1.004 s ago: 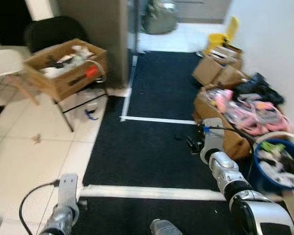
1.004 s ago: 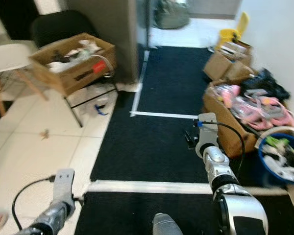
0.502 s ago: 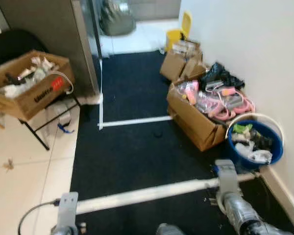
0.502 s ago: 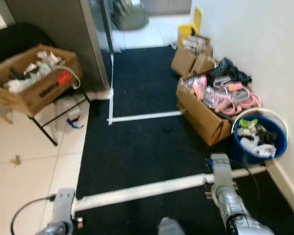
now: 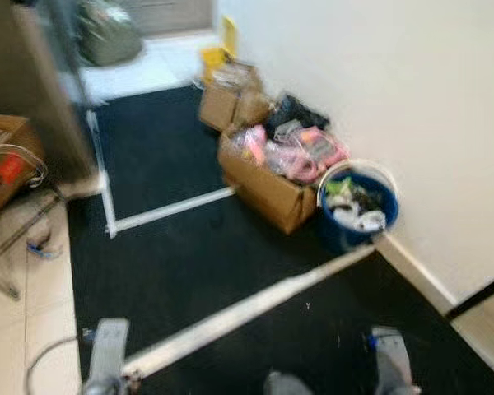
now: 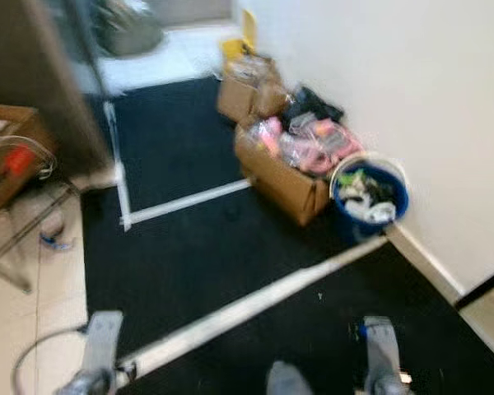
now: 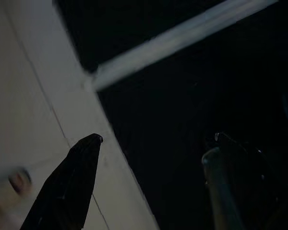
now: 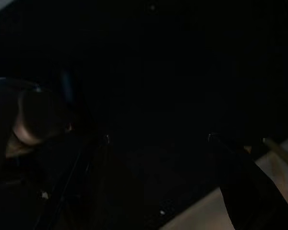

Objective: Picking trash to rubbish bin

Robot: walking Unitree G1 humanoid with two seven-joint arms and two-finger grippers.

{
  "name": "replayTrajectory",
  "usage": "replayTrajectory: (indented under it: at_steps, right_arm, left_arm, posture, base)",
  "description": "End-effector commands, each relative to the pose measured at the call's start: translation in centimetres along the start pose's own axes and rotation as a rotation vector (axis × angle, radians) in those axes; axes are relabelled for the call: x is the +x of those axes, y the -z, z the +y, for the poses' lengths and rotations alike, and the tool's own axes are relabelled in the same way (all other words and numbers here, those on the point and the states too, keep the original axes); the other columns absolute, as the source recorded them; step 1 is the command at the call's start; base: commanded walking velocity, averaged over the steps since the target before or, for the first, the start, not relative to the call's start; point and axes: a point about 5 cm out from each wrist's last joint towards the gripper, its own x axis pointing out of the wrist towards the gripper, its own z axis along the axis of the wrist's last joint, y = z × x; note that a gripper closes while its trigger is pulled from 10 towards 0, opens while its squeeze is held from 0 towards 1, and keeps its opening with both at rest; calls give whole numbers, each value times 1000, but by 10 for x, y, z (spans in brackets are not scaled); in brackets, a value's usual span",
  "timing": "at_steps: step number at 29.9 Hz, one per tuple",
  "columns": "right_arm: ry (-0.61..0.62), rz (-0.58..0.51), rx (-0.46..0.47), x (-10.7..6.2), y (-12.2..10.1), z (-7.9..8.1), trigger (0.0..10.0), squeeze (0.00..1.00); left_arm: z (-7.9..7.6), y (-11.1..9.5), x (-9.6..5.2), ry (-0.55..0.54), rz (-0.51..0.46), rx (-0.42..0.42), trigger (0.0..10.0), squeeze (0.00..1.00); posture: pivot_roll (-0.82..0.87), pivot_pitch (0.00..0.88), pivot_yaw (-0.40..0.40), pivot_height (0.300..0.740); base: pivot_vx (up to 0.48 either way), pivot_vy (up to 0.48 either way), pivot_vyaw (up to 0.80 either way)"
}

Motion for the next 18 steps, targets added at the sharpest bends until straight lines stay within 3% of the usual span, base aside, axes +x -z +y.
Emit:
replayTrajectory:
  at_steps: [1, 18]
  right_arm:
    - [8, -3, -18, 0, -2, -2, 10000, 0]
    - [-5, 30, -82, 0, 7, 6, 10000, 0]
  left_arm:
    - [-1, 0, 0, 6, 1, 17, 10000, 0]
    - [1, 4, -1, 10, 15, 36, 10000, 0]
  posture:
    - [-110, 0, 37, 740]
    - [-108, 0, 35, 740]
  base:
    - [0, 0, -800]
    - [0, 0, -800]
